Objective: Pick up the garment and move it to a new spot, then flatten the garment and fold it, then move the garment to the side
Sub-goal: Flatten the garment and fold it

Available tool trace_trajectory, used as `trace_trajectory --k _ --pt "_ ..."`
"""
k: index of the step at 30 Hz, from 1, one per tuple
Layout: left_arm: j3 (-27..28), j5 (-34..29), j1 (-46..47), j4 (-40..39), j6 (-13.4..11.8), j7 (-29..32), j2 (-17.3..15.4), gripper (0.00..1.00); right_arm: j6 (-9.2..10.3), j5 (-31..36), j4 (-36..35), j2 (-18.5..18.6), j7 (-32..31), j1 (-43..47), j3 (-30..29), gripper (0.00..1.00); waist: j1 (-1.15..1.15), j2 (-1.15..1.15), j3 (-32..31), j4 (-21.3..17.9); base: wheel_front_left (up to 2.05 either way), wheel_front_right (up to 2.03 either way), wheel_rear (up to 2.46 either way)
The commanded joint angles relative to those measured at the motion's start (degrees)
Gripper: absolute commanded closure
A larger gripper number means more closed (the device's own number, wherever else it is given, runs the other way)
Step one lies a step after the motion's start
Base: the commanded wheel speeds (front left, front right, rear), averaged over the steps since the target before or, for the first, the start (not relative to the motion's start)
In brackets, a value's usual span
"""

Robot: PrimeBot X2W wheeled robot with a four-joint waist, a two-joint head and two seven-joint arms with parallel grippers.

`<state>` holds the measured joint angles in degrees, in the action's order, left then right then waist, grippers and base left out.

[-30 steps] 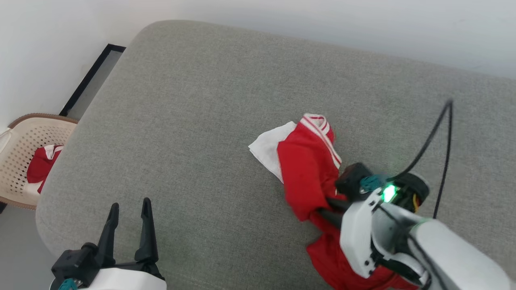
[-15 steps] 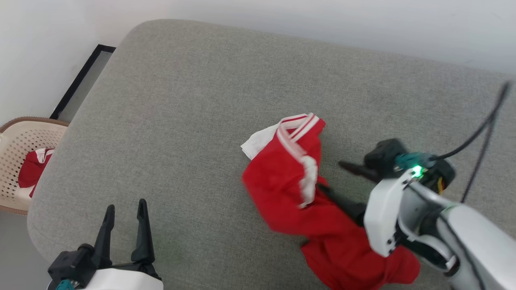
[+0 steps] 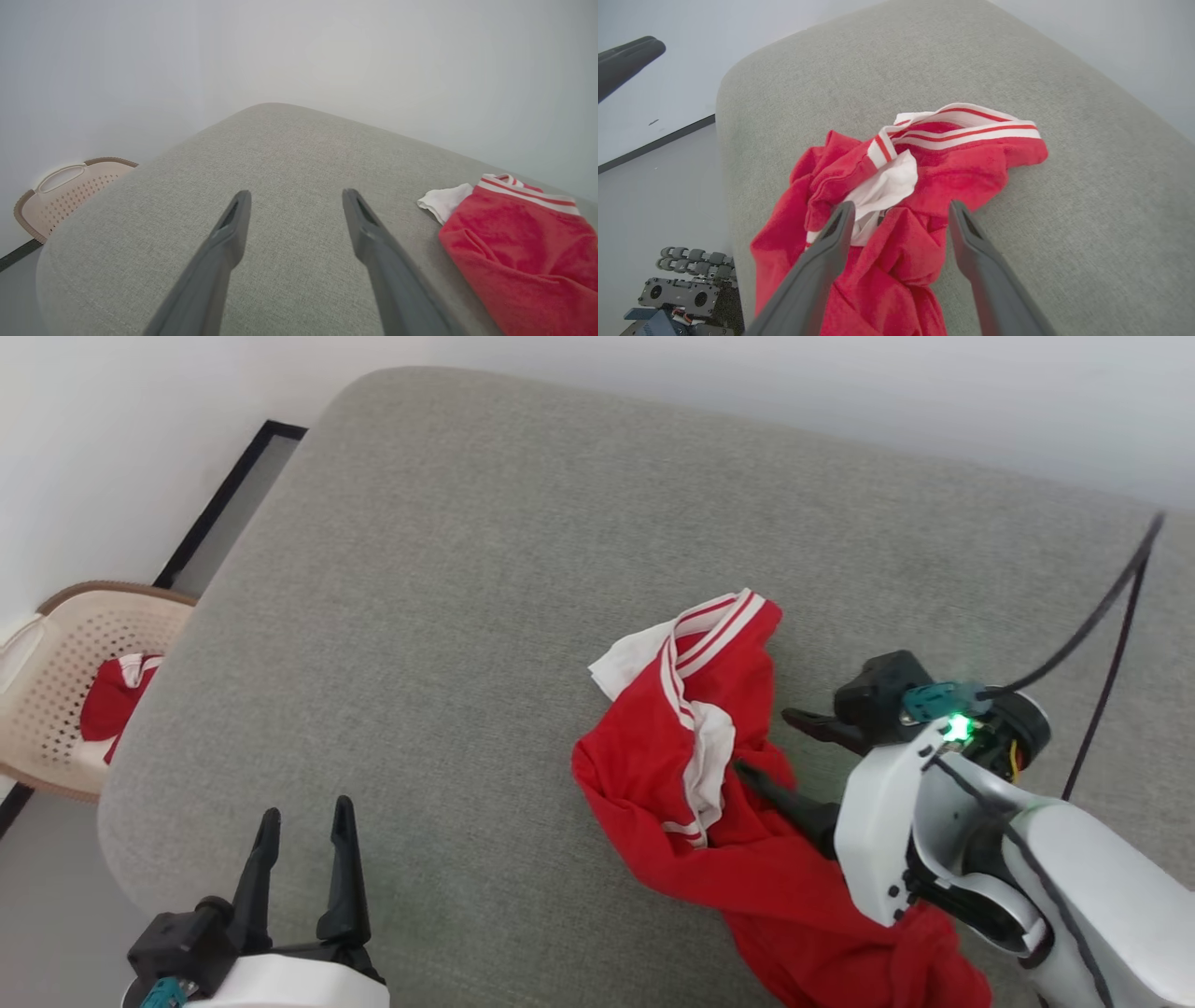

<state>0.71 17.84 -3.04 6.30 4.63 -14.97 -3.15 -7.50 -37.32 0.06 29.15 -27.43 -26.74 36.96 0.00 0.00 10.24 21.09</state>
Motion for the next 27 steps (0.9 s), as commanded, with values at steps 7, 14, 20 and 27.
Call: trace_trajectory --k 7,14,20,27 --pt "-1.11 0.17 1.39 1.03 0.38 -0.3 0.2 0.0 0.02 -0.22 4.72 -0.71 -2.4 -4.14 4.84 0.0 0.0 0.0 0.43 2.73 0.0 0.0 0.0" --pt "-2.12 1.07 2.14 1.84 0.22 -0.3 0.22 0.0 0.02 -0.85 11.82 -0.99 -4.98 -8.92 10.7 0.01 0.0 0.0 0.84 4.36 0.0 0.0 0.0" --pt "-2.4 1.74 2.63 2.08 -0.27 -0.3 0.23 0.0 0.02 -3.9 15.58 -1.93 -2.58 -12.4 13.78 1.0 0.0 0.0 0.91 4.57 0.0 0.0 0.0" --pt "-1.21 1.01 1.65 1.48 -0.68 -0.3 0.23 0.0 0.03 -5.79 14.75 1.71 -1.03 -15.84 12.45 1.0 0.0 0.0 0.75 2.71 0.0 0.0 0.0"
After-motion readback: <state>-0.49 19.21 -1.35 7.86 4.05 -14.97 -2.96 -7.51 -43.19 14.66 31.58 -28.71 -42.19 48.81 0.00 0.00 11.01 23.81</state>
